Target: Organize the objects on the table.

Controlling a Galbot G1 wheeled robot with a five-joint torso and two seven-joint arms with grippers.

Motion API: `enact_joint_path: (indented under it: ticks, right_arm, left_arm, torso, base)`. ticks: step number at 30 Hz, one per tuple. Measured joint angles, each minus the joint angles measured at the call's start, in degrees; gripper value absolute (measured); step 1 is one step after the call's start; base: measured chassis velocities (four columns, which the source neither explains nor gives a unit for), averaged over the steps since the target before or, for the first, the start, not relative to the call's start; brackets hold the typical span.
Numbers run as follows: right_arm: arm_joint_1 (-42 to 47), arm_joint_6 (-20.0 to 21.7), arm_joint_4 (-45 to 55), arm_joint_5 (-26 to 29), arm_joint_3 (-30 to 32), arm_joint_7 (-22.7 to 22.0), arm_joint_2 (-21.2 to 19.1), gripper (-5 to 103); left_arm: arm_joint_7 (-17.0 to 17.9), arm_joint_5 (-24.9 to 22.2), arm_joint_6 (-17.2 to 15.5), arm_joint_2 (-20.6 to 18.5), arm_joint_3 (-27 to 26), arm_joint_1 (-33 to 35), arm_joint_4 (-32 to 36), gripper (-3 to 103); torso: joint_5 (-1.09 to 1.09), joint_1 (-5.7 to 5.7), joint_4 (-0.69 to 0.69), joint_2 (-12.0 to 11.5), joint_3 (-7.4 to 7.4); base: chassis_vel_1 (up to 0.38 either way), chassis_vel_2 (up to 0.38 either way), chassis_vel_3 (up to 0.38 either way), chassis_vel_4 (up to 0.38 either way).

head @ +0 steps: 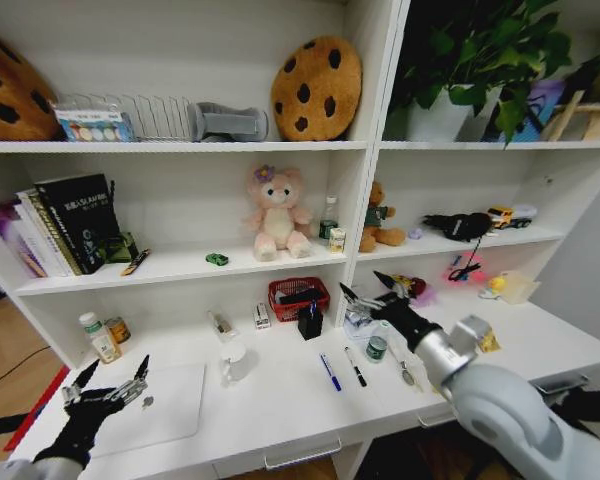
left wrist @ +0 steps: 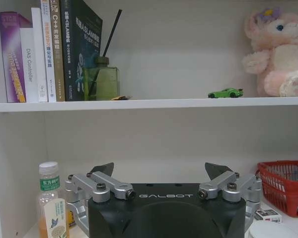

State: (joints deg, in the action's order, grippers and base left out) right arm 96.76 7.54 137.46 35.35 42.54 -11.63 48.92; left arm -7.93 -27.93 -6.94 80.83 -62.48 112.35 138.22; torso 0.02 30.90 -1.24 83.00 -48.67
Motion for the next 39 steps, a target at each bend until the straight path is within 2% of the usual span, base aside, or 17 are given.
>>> enact_joint_path:
  ticks: [1,2,4,5,6,8,9,12,15,19,22,23,28,29,33,34,39]
  right_arm:
    - [4.59,-2.2,-1.55,-4.68,2.63,1.05,3.89,100]
    - [4.59,-2.2,-1.55,-4.68,2.63,1.05,3.89,100]
    - [8.12,-4.26,-3.56,-7.87,4.37,2.39,8.6,100]
    - [8.96,-4.51,-4.1,-8.06,4.47,2.69,10.46,100]
    - [8.96,-4.51,-4.1,-8.06,4.47,2.69,10.46,100]
    - [10.21,-5.28,-5.27,-8.47,3.73,3.55,14.56,100]
    - [10.21,-5.28,-5.27,-8.47,3.73,3.55,14.56,100]
    - [11.13,-7.94,-7.85,-11.32,-0.77,6.25,19.67,100]
    - [10.67,-8.32,-8.92,-12.16,-4.15,6.51,20.76,100]
    - [8.91,-6.55,-9.3,-12.6,-8.27,7.46,20.31,100]
    - [4.73,-3.72,-11.32,-10.33,-12.12,7.76,17.51,100]
    - [4.73,-3.72,-11.32,-10.33,-12.12,7.76,17.51,100]
    - [-3.03,-0.09,-16.85,-6.11,-16.09,9.0,12.51,100]
    - [-5.98,1.43,-18.39,-4.46,-17.64,8.57,10.87,100]
    - [-10.19,2.9,-20.53,-2.93,-20.01,6.83,9.46,100]
    - [-14.04,4.15,-22.81,-2.01,-22.57,5.3,8.8,100]
    - [-22.9,7.23,-28.5,1.21,-29.42,1.88,9.32,100]
  left_arm:
    - [-0.02,0.0,0.01,-0.01,0.01,0.0,0.0,100]
    - [-0.02,0.0,0.01,-0.01,0.01,0.0,0.0,100]
    - [-0.03,0.0,0.01,0.0,0.01,0.0,0.0,100]
    - [-0.03,0.0,0.01,0.01,0.0,0.0,0.0,100]
    - [-0.03,0.0,0.01,0.01,0.0,0.0,0.0,100]
    - [-0.03,0.0,0.0,0.0,0.01,0.0,0.0,100]
    - [-0.03,0.0,0.0,0.0,0.01,0.0,0.0,100]
    - [-0.03,0.0,0.01,0.0,0.01,0.0,0.0,100]
    - [-0.03,0.0,0.01,0.0,0.0,0.0,0.0,100]
    - [-0.03,-0.01,0.01,0.0,0.0,0.0,0.0,100]
    - [-0.04,0.0,0.01,0.0,0.0,0.0,0.0,100]
    - [-0.04,0.0,0.01,0.0,0.0,0.0,0.0,100]
    - [-0.05,0.0,0.01,0.0,0.0,0.0,0.0,100]
    - [-0.05,0.0,0.0,0.0,0.0,0.0,0.01,100]
    - [-0.05,0.0,0.01,0.0,0.01,0.0,0.01,100]
    - [-0.05,0.0,0.01,0.0,0.01,0.0,0.0,100]
    - [-0.05,0.0,0.01,0.0,0.0,0.0,0.0,100]
  torso:
    - [-0.04,0.0,-0.02,0.0,0.0]
    - [-0.04,0.0,-0.02,0.0,0.0]
    - [-0.02,0.0,0.01,0.0,0.0]
    - [-0.03,0.0,0.04,0.0,0.0]
    - [-0.03,0.0,0.04,0.0,0.0]
    - [-0.03,0.01,0.03,0.0,-0.01]
    - [-0.03,0.01,0.03,0.0,-0.01]
    - [-0.03,0.01,0.02,0.0,0.0]
    - [-0.02,0.01,0.02,-0.01,-0.01]
    - [-0.03,0.01,0.02,-0.01,-0.01]
    - [-0.03,0.01,0.03,-0.01,-0.01]
    - [-0.03,0.01,0.03,-0.01,-0.01]
    - [-0.02,0.01,0.02,-0.01,-0.02]
    - [-0.01,0.02,0.01,-0.01,-0.02]
    - [-0.02,0.02,0.03,-0.01,-0.02]
    - [-0.02,0.02,0.03,-0.02,-0.02]
    - [-0.03,0.02,0.02,-0.02,-0.02]
  base:
    - [0.0,0.0,0.0,0.0]
    - [0.0,0.0,0.0,0.0]
    - [0.0,0.0,0.0,0.0]
    - [0.0,0.0,0.0,0.0]
    - [0.0,0.0,0.0,0.0]
    - [0.0,0.0,0.0,0.0]
    - [0.0,0.0,0.0,0.0]
    - [0.0,0.0,0.0,0.0]
    - [0.0,0.0,0.0,0.0]
    - [0.0,0.0,0.0,0.0]
    - [0.0,0.0,0.0,0.0]
    - [0.0,0.0,0.0,0.0]
    - [0.0,0.0,0.0,0.0]
    - [0.0,0.0,0.0,0.0]
    - [0.0,0.0,0.0,0.0]
    - [0.0,0.0,0.0,0.0]
    - [0.0,0.0,0.0,0.0]
